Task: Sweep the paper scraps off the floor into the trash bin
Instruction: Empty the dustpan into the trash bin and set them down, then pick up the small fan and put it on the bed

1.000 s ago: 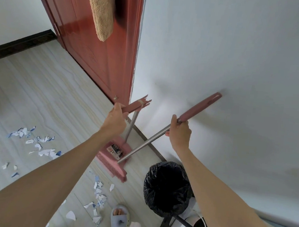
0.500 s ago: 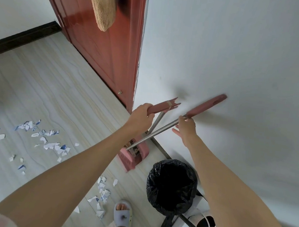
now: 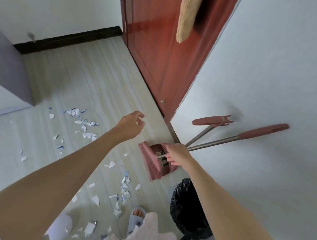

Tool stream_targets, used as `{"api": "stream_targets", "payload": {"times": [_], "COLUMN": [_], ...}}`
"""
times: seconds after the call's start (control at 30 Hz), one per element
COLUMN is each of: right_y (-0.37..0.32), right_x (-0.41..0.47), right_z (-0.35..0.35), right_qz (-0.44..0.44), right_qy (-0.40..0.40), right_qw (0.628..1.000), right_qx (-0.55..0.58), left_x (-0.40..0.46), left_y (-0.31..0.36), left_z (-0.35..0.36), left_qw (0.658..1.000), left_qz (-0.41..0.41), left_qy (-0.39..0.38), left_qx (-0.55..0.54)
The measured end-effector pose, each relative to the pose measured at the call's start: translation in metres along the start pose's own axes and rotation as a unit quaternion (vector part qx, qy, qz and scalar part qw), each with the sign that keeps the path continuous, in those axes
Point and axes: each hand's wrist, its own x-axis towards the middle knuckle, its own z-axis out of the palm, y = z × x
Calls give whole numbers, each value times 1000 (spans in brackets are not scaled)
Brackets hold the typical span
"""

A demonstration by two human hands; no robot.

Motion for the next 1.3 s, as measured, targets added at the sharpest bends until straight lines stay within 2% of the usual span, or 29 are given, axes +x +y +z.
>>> {"api": "stream_targets", "payload": {"times": [0.23, 0.33, 0.4, 0.5, 0.63, 0.73, 0.83, 0.97, 1.1, 1.17, 1.23, 1.3], "right_y": [-52, -61, -57, -45, -13, 24, 69, 126, 158, 173, 189, 205], "right_x": [-54, -83, -105, -116, -110, -76, -22, 63, 119, 142, 161, 171], "right_z": [129, 199, 272, 331, 435, 503, 571, 664, 731, 769, 798, 814], "right_qz": [-97, -157, -187, -222, -274, -303, -319, -354, -372, -369, -329, -289], "right_qy": [-76, -83, -120, -154, -195, -217, -230, -260, -263, -272, -299, -313], "right_qw": [980, 960, 939, 909, 842, 799, 756, 666, 597, 551, 506, 483], "right_qx": [-154, -218, -264, -318, -421, -473, -523, -603, -661, -697, -739, -765], "left_x": [-99, -159, -215, -251, -293, -293, -271, -223, -188, -171, -161, -157], "left_y": [-128, -194, -259, -314, -416, -485, -561, -670, -732, -765, -789, -801], "left_z": [-88, -115, -123, -122, -92, -45, 7, 70, 106, 120, 127, 132], "left_qw": [985, 970, 954, 938, 910, 905, 903, 908, 914, 912, 908, 907], "left_qz": [-96, -135, -180, -215, -272, -296, -309, -306, -311, -319, -326, -327], "left_qy": [137, 191, 226, 259, 292, 286, 280, 279, 259, 258, 263, 267], "left_qx": [-40, -59, -77, -87, -115, -111, -108, -67, -25, -11, -4, 2]}}
